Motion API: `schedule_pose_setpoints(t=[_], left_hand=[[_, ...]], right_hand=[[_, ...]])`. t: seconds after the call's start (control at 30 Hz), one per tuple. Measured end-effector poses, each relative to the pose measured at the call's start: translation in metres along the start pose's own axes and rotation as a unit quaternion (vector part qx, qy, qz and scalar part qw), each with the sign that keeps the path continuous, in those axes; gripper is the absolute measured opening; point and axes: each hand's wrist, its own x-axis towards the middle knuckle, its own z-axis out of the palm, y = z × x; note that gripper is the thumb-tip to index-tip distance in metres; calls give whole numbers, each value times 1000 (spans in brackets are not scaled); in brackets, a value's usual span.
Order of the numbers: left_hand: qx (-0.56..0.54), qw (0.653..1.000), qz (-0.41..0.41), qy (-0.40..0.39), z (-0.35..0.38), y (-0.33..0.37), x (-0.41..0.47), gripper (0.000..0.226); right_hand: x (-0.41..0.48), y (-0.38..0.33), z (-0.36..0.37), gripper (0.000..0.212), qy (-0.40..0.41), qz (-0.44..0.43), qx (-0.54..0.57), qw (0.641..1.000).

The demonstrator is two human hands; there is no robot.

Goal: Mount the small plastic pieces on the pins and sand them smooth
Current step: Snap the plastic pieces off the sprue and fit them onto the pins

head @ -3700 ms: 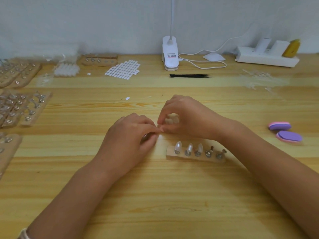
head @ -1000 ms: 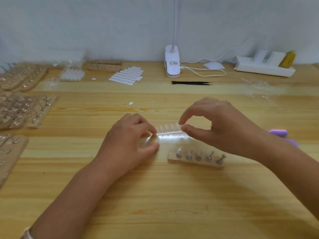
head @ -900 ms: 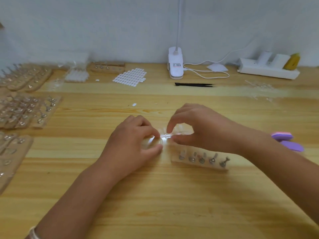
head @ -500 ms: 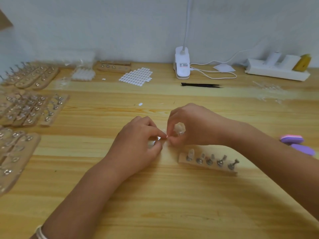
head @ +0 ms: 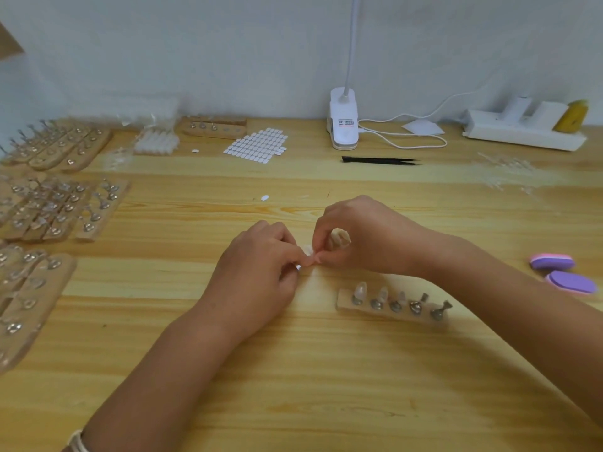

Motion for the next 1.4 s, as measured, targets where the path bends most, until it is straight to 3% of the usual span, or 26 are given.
schedule_pose_setpoints(t=[0.5,0.7,0.8,1.1,1.23,1.4], left_hand=[[11,1000,9,22,2,-1,2,14],[1,1000,3,25,2,1,-1,15],[3,999,8,31,3,1,-2,11],[6,999,14,38,5,4,-3,8],[-2,999,11,38,5,5,-2,8],[1,999,14,38,5,3,-3,7]], right_hand=[[9,9,-6,3,-18,35,76,996],[-24,9,-25,23,117,57,173,976],[-60,17,-37,17,163,65,190,966],[-151,29,-14,14,238,72,213,945],[-157,31,-3,18,247,48,144,957],[-157,33,1,45,221,41,195,955]])
